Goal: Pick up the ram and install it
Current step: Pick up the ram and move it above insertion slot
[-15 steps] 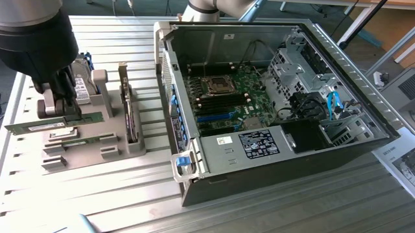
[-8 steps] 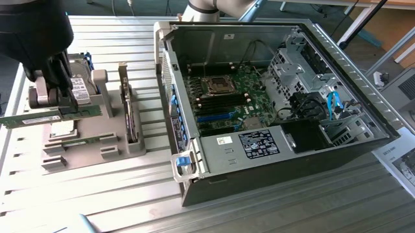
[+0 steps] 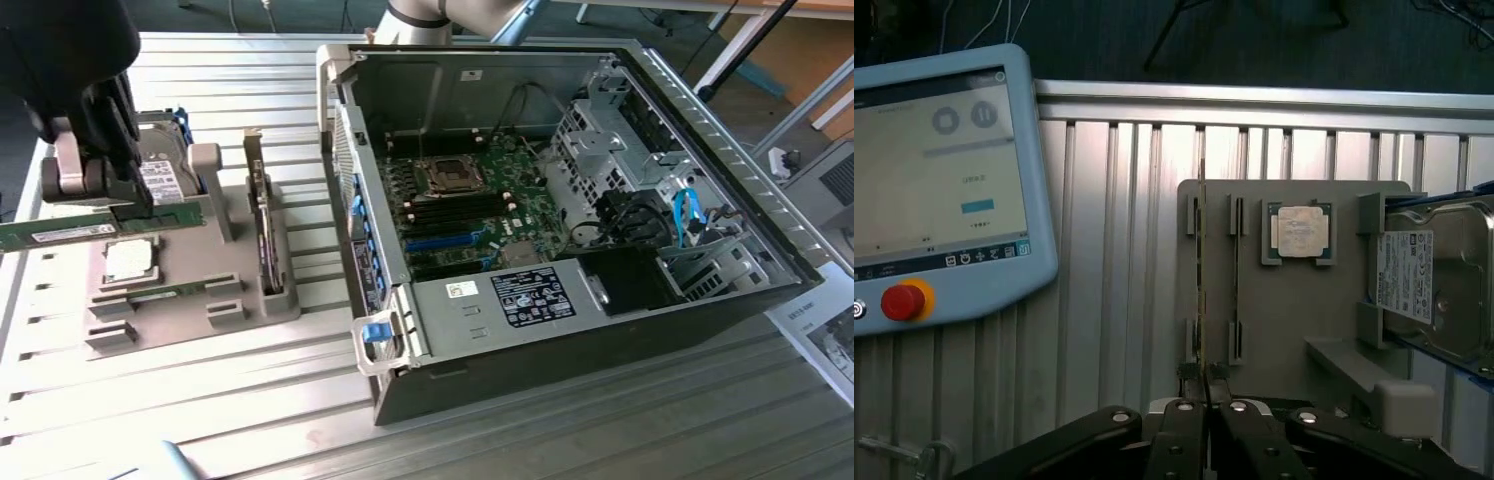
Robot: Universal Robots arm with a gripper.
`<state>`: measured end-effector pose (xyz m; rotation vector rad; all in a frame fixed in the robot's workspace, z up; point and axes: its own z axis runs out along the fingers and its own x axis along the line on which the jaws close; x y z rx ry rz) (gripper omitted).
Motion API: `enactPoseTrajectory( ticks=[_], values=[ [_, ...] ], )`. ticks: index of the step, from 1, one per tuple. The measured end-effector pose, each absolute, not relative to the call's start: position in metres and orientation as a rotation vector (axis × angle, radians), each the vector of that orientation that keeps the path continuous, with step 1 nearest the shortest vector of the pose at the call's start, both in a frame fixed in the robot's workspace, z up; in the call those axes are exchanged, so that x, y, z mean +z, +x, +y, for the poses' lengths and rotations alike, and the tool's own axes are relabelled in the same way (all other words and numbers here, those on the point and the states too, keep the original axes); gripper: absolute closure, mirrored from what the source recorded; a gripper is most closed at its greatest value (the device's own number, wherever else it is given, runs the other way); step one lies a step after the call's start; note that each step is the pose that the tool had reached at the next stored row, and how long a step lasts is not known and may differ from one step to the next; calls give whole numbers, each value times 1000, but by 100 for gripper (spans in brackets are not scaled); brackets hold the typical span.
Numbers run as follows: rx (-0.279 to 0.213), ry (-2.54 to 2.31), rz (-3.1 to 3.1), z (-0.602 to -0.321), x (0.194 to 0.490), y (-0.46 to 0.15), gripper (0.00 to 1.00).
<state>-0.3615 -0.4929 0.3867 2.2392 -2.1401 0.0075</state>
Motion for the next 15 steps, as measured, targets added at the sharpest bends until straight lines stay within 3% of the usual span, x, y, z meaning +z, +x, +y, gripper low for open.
enactPoseTrajectory(
  ticks=[15],
  values=[
    [7, 2238, -2141, -493, 390, -361, 88]
  ],
)
